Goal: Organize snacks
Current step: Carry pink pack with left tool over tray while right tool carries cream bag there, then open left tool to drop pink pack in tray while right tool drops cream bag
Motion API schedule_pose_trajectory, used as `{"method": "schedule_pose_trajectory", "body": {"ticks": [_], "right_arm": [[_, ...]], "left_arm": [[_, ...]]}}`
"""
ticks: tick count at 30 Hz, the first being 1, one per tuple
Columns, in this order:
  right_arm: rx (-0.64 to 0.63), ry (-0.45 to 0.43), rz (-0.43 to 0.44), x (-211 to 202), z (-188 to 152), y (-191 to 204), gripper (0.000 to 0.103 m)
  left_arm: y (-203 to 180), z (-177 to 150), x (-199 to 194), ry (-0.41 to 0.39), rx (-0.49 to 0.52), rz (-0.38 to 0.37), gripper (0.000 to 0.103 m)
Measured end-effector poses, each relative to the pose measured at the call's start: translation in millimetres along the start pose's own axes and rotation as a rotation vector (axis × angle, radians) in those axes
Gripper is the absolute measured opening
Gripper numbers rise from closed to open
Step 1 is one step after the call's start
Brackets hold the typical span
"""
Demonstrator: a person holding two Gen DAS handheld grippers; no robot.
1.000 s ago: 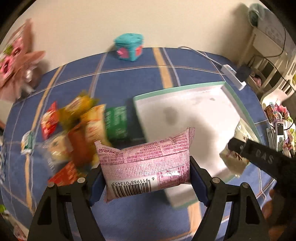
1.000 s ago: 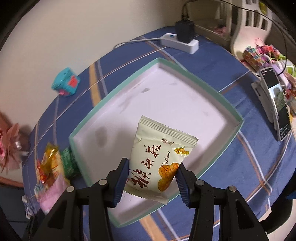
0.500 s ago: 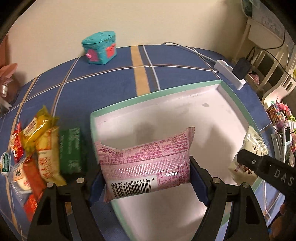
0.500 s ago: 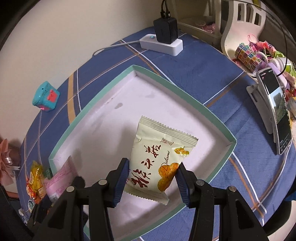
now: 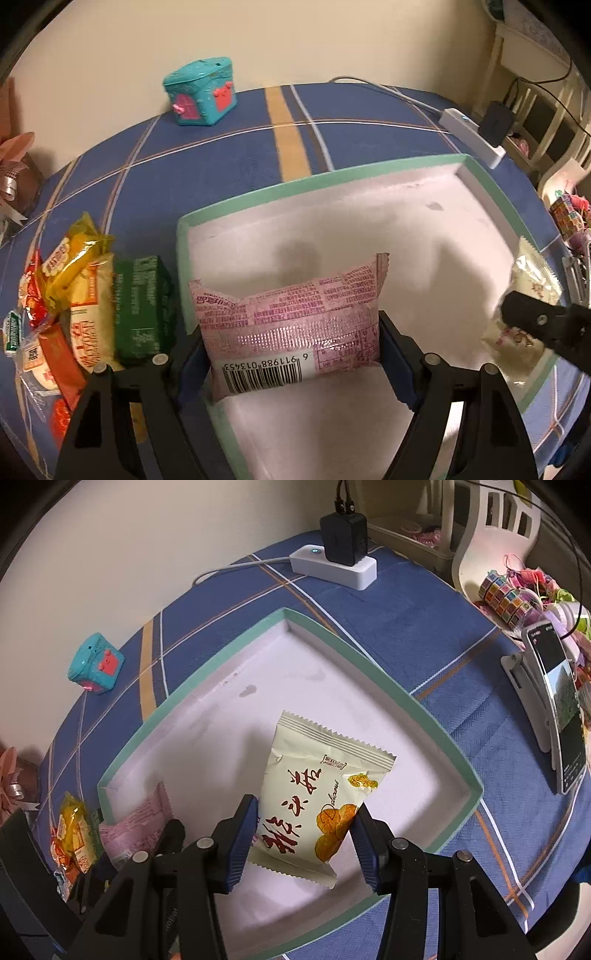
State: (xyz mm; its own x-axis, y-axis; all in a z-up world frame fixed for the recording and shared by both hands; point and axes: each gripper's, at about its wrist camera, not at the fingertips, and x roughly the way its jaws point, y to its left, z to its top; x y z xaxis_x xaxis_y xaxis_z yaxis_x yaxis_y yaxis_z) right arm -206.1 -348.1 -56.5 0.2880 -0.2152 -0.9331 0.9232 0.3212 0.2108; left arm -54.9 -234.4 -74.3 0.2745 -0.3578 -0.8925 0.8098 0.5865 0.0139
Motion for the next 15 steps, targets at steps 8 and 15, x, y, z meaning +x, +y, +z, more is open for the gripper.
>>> {"method": "schedule_pose_trajectory", "body": {"ticks": [8,15], "right_arm": [[-0.026,-0.039,0.009,-6,3,8,0.053],[-0.006,-0.032,-0.009,-7,5,4,0.071]], "left_arm": [[13,3,-3,-0.004,-0.020,0.007,0.085],[11,8,-15,0.000,-0.016,0.011,0.099]]}}
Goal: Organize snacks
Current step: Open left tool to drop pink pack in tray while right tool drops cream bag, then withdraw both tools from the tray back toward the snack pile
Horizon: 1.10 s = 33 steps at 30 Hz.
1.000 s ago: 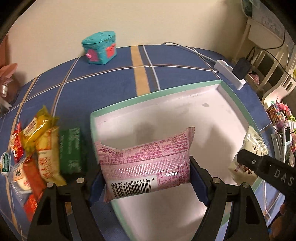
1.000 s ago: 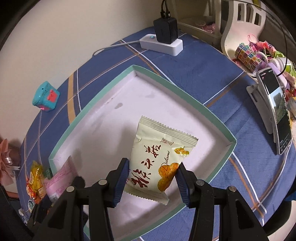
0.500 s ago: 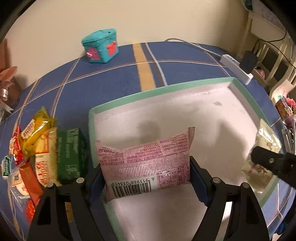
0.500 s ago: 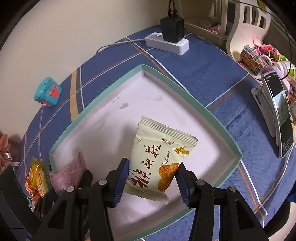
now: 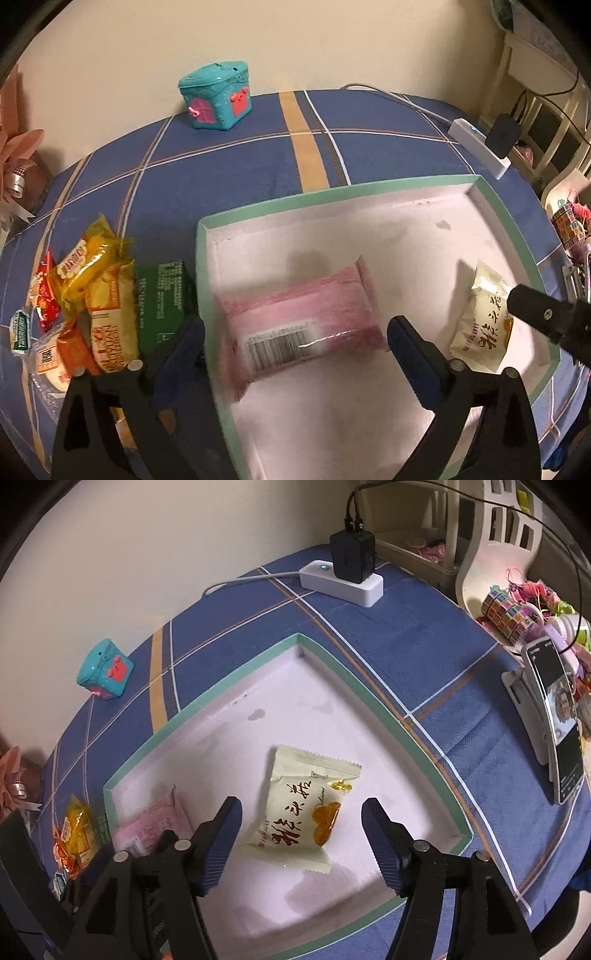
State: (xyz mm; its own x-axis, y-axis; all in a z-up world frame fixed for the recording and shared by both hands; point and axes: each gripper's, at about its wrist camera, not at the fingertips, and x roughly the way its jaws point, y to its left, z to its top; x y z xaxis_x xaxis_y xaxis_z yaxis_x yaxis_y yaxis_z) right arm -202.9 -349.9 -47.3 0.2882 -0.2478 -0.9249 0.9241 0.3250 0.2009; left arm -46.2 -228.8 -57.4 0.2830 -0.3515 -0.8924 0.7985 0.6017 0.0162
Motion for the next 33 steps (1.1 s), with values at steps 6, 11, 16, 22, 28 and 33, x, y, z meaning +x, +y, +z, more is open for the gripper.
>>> {"method": "schedule_pose_trajectory", "body": {"ticks": [6,11,16,22,28,33], "right_arm": [[-0.019,0.028,-0.036,-3,-4,2,0.081],[-0.039,0.029,-0.043,-7,-7,6,0.097],[-0.064,0.028,-0.045,-12,-10,12,0.103],[-0.096,0.025,-0.050,-20,-16,19,0.103],[-0.126,0.027,-0.056,-25,-21,25,0.103],[-0.164,0.033,-0.023,-35,-33,37,0.103]], "left_arm": [[3,6,-15,0.029,-0.003,0.016,0.103],[17,7,-21,0.061,-0.051,0.065,0.103],[28,5,-27,0.051,-0.071,0.107,0.103],[39,1,-33,0.092,-0.090,0.088,0.103],[55,-4,-49,0.080,-0.088,0.132,0.103],[70,-13,-59,0.091,-0.059,0.174,0.103]]}}
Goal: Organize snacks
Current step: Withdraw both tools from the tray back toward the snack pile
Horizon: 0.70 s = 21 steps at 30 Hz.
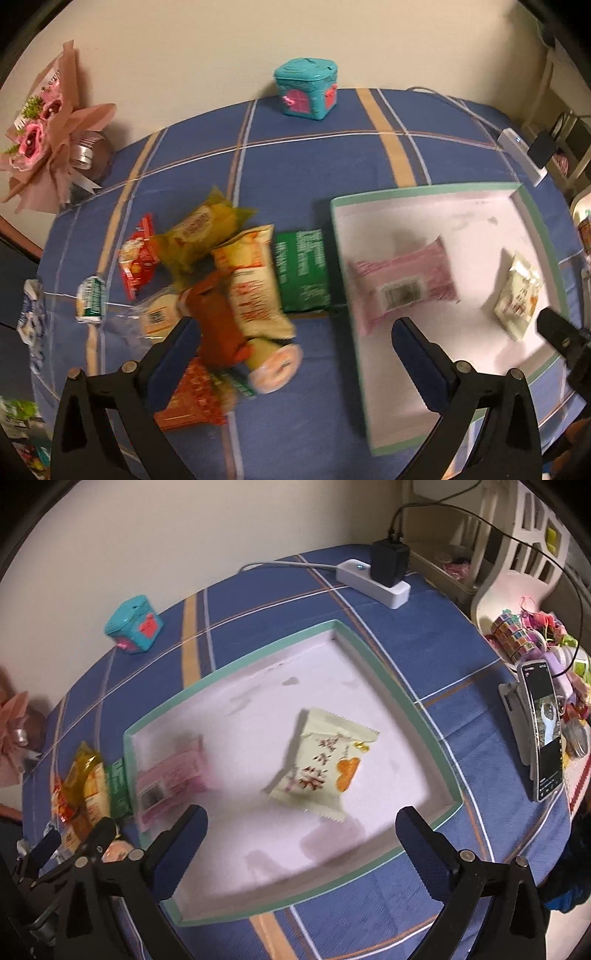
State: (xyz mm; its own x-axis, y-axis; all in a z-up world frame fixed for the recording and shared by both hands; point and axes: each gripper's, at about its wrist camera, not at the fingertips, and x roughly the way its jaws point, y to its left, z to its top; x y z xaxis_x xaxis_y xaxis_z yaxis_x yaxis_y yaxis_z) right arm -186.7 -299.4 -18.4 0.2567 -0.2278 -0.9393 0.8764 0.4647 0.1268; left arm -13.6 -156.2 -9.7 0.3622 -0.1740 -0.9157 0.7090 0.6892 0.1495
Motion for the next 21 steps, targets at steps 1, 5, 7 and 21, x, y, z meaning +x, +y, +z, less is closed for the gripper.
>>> {"method": "schedule_pose_trajectory", "body": {"ticks": [1,5,7,21], "right_arm": [[-0.008,-0.002,0.004,-3,-2,3,0.103],[-0.039,-0.016,0.033,-16,-8,17,0.103],[-0.055,-0.024,0.043,-22,-11,25,0.103],[-0.194,-0.016,0.151,-40,-43,106,0.103]], "left_arm": [[3,-1,-1,-0.002,0.006,0.014,0.103],[21,-4,-7,-0.019,-0.001,0.059,0.103],[32,-5,-12,-0.026,-0.028,0.052,0.103],[121,-35,-36,-0.063,-0.217,0.107,0.103]]}}
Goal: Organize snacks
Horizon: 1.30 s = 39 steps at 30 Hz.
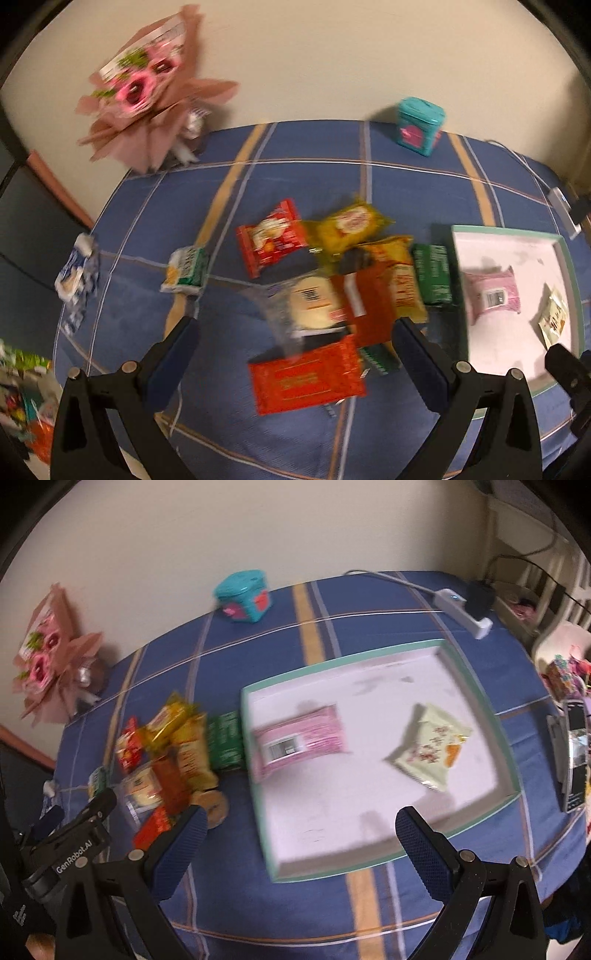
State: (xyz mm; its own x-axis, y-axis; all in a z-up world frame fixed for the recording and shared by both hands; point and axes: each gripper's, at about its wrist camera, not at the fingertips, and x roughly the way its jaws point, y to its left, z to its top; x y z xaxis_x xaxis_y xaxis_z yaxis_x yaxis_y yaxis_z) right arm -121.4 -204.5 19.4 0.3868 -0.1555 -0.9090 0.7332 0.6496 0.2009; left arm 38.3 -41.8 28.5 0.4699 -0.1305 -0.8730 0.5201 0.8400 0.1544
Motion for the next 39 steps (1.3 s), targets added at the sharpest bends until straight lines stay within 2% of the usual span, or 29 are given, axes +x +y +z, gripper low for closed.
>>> {"method": "schedule_pose_trajectory", "body": {"ticks": [7,13,18,24,27,31,34,39], "right_arm": [[-0.095,0.031,0.043,12,-17,49,0.103],[-0.134,0.069,0.057,27,-27,77,0.103],[-0.140,0.128,0.056,52,-32,89,0.103],[-0.131,0.176,0.072,75,-35,97,0.103],[-0.137,0.186,0.089,80,-36,100,0.103],[-0.122,0.206,0.057,87,-36,97,0.103],[-0.091,0.194,0.057,84,-31,89,0.103],[-0.069,0.138,0.011,71,-19,75,0.103]], "left_arm": [[38,-20,5,0.006,-0.050,0.013,0.103],[63,-39,27,0.073,-0.103,0.022,0.103],[76,-50,43,0.119,-0.145,-0.007,0.103],[73,-56,67,0.189,-0.162,-0.076,0.103],[75,-56,77,0.217,-0.184,-0.076,0.103],[73,-53,86,0.223,-0.201,-0.099,0.103],[69,-50,91,0.227,-0.224,-0.129,0.103],[48,-41,94,0.207,-0.184,-0.174,0.103]]}}
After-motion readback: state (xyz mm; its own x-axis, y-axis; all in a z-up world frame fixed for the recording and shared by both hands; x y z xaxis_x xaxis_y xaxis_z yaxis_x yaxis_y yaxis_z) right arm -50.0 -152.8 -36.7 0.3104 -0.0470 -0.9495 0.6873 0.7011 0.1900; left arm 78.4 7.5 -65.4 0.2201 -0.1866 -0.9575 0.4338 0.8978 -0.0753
